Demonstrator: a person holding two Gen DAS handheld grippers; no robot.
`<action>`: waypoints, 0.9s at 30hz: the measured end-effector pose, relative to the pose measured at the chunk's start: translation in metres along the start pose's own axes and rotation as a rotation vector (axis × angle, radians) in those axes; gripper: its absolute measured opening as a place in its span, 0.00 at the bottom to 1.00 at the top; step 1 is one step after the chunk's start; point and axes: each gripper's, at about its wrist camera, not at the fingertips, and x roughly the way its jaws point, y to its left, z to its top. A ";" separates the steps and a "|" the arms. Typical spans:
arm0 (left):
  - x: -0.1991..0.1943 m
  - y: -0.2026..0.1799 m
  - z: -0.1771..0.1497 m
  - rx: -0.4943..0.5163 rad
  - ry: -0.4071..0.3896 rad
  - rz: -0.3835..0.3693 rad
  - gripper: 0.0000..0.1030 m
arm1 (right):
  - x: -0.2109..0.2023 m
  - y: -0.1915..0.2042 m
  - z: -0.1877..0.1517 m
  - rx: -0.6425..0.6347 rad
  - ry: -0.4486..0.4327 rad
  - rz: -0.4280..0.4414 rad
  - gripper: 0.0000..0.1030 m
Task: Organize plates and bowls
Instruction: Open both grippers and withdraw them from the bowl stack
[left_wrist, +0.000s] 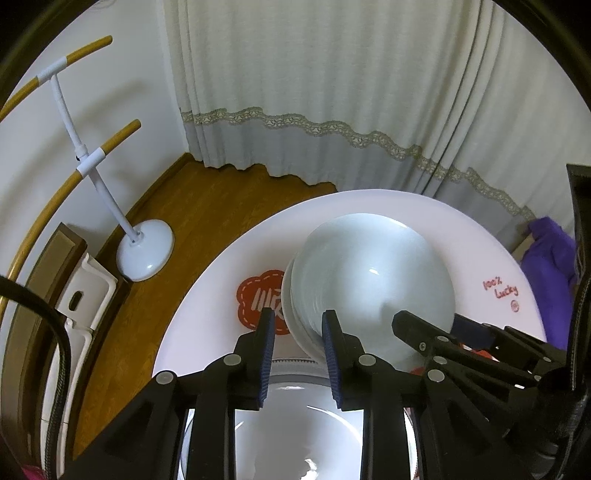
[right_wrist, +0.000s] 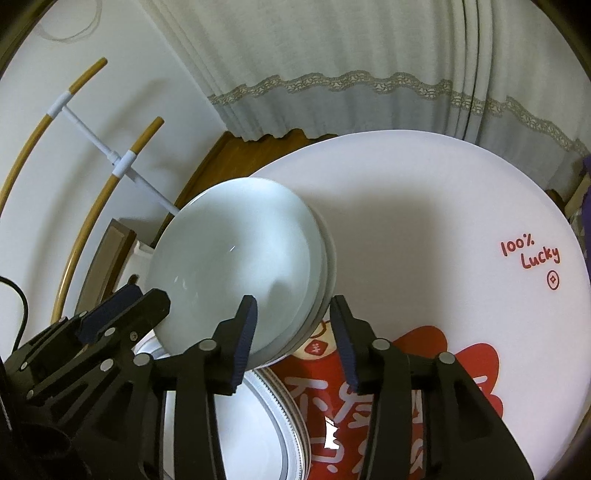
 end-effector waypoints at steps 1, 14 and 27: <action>-0.002 0.001 0.000 -0.002 -0.002 0.000 0.23 | 0.000 -0.002 0.001 -0.001 0.001 0.002 0.42; -0.054 0.013 -0.040 -0.045 -0.075 0.005 0.56 | -0.051 0.001 -0.022 -0.018 -0.055 -0.017 0.61; -0.151 0.004 -0.165 -0.064 -0.256 0.023 0.82 | -0.130 -0.006 -0.113 -0.099 -0.143 0.004 0.83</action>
